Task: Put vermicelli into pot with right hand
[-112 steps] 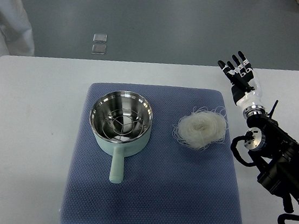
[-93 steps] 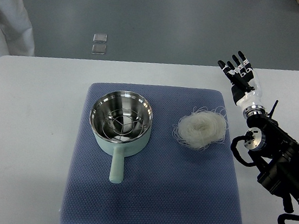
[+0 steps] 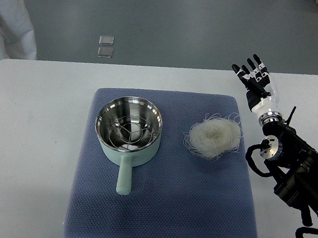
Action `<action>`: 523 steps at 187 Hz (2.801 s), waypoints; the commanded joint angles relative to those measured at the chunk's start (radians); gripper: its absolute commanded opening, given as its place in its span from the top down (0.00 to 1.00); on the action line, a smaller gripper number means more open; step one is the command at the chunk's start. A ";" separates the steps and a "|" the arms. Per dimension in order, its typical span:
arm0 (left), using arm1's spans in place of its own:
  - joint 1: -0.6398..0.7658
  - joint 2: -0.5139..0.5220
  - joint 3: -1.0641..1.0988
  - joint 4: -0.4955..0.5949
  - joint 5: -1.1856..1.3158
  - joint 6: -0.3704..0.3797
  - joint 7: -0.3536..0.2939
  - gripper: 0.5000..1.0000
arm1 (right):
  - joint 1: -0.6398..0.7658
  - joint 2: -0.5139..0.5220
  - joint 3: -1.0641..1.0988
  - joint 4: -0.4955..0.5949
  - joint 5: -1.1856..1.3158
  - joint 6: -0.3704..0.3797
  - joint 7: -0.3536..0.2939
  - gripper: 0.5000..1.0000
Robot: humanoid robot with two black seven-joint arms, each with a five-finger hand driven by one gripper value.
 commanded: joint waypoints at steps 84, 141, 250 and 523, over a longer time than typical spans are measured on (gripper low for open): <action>0.001 0.000 0.000 0.000 0.000 0.000 0.000 0.00 | 0.009 -0.008 -0.002 0.000 -0.003 0.000 0.000 0.14; 0.001 0.000 0.000 0.000 0.000 0.000 0.000 0.00 | 0.009 -0.012 -0.002 0.000 -0.003 0.002 0.000 0.14; 0.000 0.000 0.000 0.000 0.000 0.000 0.000 0.00 | 0.031 -0.072 -0.009 0.101 -0.155 0.000 -0.002 0.14; -0.005 0.000 0.001 0.000 0.000 0.000 0.000 0.00 | 0.396 -0.496 -0.738 0.564 -1.511 0.307 -0.015 0.14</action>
